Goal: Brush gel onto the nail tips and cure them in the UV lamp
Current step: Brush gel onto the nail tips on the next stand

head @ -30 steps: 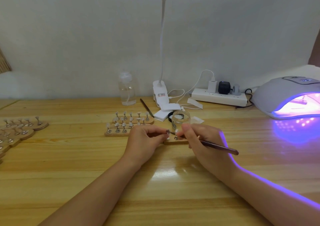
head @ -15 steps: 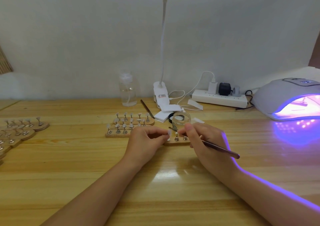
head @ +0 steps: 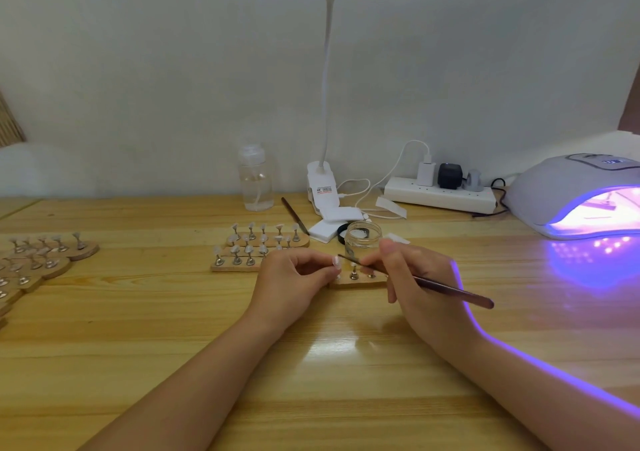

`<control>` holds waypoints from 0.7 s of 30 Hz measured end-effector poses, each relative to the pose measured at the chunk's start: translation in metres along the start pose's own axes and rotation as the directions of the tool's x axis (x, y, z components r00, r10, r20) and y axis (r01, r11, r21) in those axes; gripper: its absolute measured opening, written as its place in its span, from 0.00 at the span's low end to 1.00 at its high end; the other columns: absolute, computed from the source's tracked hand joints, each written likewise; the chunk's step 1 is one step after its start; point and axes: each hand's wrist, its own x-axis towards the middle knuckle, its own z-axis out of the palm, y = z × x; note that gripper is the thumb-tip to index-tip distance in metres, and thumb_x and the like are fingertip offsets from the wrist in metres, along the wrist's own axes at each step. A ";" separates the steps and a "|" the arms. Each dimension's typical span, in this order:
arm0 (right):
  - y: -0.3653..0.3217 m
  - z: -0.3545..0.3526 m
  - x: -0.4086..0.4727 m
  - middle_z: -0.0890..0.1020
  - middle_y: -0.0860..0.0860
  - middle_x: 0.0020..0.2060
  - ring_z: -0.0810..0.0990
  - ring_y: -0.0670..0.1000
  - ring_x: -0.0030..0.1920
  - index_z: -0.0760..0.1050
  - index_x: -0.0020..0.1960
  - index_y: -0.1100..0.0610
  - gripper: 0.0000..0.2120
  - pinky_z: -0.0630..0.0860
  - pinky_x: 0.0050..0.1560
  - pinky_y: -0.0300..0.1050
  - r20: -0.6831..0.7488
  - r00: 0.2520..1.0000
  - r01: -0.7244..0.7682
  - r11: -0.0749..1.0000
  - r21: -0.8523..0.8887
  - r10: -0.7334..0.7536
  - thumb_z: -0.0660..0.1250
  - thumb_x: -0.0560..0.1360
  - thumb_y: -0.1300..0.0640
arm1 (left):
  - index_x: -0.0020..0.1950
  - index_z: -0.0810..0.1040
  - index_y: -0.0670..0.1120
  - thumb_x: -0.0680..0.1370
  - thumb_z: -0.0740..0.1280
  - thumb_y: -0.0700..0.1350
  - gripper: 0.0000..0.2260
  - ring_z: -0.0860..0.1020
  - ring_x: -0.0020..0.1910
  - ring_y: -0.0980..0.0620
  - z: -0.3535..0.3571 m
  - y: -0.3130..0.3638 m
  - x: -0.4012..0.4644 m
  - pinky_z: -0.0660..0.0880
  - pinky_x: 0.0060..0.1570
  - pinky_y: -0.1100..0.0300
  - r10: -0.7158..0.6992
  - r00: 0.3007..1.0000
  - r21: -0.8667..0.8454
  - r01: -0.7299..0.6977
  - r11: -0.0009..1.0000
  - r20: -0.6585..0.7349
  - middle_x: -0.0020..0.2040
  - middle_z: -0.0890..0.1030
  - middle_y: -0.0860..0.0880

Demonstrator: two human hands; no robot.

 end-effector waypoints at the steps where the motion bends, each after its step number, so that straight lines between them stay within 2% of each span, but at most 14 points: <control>1: 0.000 0.000 0.000 0.76 0.33 0.24 0.76 0.34 0.30 0.80 0.40 0.53 0.16 0.70 0.36 0.25 0.013 1.000 0.009 1.000 -0.015 -0.009 0.58 0.77 0.48 | 0.38 0.83 0.49 0.69 0.73 0.37 0.07 0.78 0.35 0.66 0.000 0.000 0.000 0.70 0.36 0.77 -0.001 1.000 -0.006 0.001 1.000 0.001 0.34 0.82 0.57; 3: -0.001 0.000 0.000 0.78 0.37 0.24 0.76 0.36 0.28 0.81 0.37 0.54 0.17 0.71 0.34 0.27 0.015 0.999 -0.041 0.997 0.062 0.040 0.58 0.74 0.46 | 0.38 0.83 0.49 0.68 0.73 0.37 0.07 0.78 0.34 0.66 0.000 0.000 0.000 0.70 0.36 0.77 0.007 1.000 -0.010 -0.007 1.000 0.001 0.33 0.82 0.57; 5: -0.001 0.000 -0.001 0.80 0.41 0.24 0.76 0.37 0.26 0.80 0.34 0.54 0.18 0.71 0.32 0.28 0.009 0.998 -0.066 0.992 0.111 0.066 0.60 0.76 0.47 | 0.37 0.83 0.49 0.68 0.73 0.37 0.07 0.78 0.34 0.66 0.000 0.000 0.000 0.70 0.35 0.77 0.012 1.000 -0.021 -0.012 1.000 0.005 0.32 0.82 0.58; 7: -0.001 0.000 0.000 0.78 0.37 0.25 0.76 0.36 0.28 0.80 0.36 0.53 0.16 0.71 0.35 0.26 0.003 0.999 -0.035 0.998 0.052 0.035 0.59 0.77 0.51 | 0.38 0.83 0.48 0.68 0.73 0.36 0.06 0.79 0.34 0.66 0.000 -0.001 0.000 0.70 0.35 0.77 0.014 1.000 -0.028 -0.014 1.000 0.010 0.32 0.82 0.58; 9: -0.001 0.000 0.001 0.77 0.35 0.25 0.76 0.36 0.28 0.80 0.39 0.53 0.15 0.73 0.37 0.28 0.019 1.000 -0.008 1.000 0.002 0.008 0.59 0.78 0.51 | 0.39 0.83 0.46 0.68 0.73 0.36 0.05 0.79 0.34 0.65 0.000 -0.001 0.001 0.70 0.35 0.77 0.011 1.000 -0.037 -0.010 0.999 0.017 0.32 0.82 0.57; 11: -0.003 0.000 0.000 0.80 0.41 0.27 0.75 0.39 0.25 0.80 0.37 0.53 0.17 0.75 0.33 0.36 0.033 0.997 -0.065 0.995 0.073 0.063 0.59 0.75 0.46 | 0.39 0.83 0.46 0.68 0.73 0.36 0.05 0.79 0.33 0.66 0.000 -0.001 0.001 0.70 0.35 0.76 0.013 1.000 -0.045 -0.013 0.999 0.015 0.31 0.82 0.58; 14: -0.006 0.001 -0.002 0.81 0.45 0.26 0.75 0.40 0.23 0.80 0.33 0.53 0.17 0.73 0.29 0.34 0.013 0.995 -0.102 0.985 0.142 0.101 0.58 0.72 0.47 | 0.37 0.82 0.48 0.69 0.73 0.36 0.06 0.78 0.33 0.66 0.001 -0.001 0.000 0.70 0.35 0.76 0.014 1.000 -0.052 -0.013 0.999 0.002 0.31 0.82 0.57; 16: -0.006 0.000 -0.002 0.80 0.45 0.26 0.75 0.44 0.23 0.80 0.34 0.51 0.16 0.74 0.29 0.44 -0.033 0.993 -0.109 0.983 0.150 0.115 0.58 0.73 0.47 | 0.36 0.82 0.49 0.68 0.73 0.37 0.07 0.78 0.33 0.65 0.001 -0.001 0.001 0.71 0.35 0.76 0.008 1.000 -0.034 -0.008 0.999 -0.002 0.33 0.82 0.55; 17: -0.006 0.000 -0.001 0.80 0.45 0.26 0.75 0.50 0.24 0.80 0.34 0.50 0.17 0.74 0.32 0.48 -0.058 0.990 -0.121 0.981 0.154 0.131 0.58 0.74 0.45 | 0.36 0.82 0.50 0.68 0.73 0.37 0.07 0.78 0.34 0.65 0.001 -0.002 0.002 0.71 0.36 0.76 0.008 1.000 -0.011 -0.008 1.000 0.000 0.34 0.82 0.55; 18: -0.006 -0.001 0.000 0.81 0.46 0.26 0.75 0.52 0.24 0.80 0.34 0.49 0.18 0.74 0.32 0.49 -0.081 0.986 -0.129 0.979 0.156 0.143 0.58 0.75 0.44 | 0.36 0.82 0.51 0.68 0.74 0.38 0.07 0.77 0.35 0.64 0.001 -0.003 0.003 0.70 0.38 0.76 0.012 1.000 0.020 -0.012 1.000 0.003 0.35 0.82 0.55; 21: -0.004 -0.001 0.002 0.82 0.49 0.29 0.72 0.46 0.23 0.80 0.35 0.50 0.18 0.72 0.30 0.43 -0.117 0.980 -0.139 0.978 0.152 0.158 0.57 0.74 0.44 | 0.34 0.81 0.53 0.68 0.74 0.40 0.08 0.73 0.35 0.61 0.003 -0.005 0.005 0.68 0.38 0.73 0.010 1.000 0.092 -0.011 0.996 0.009 0.37 0.80 0.56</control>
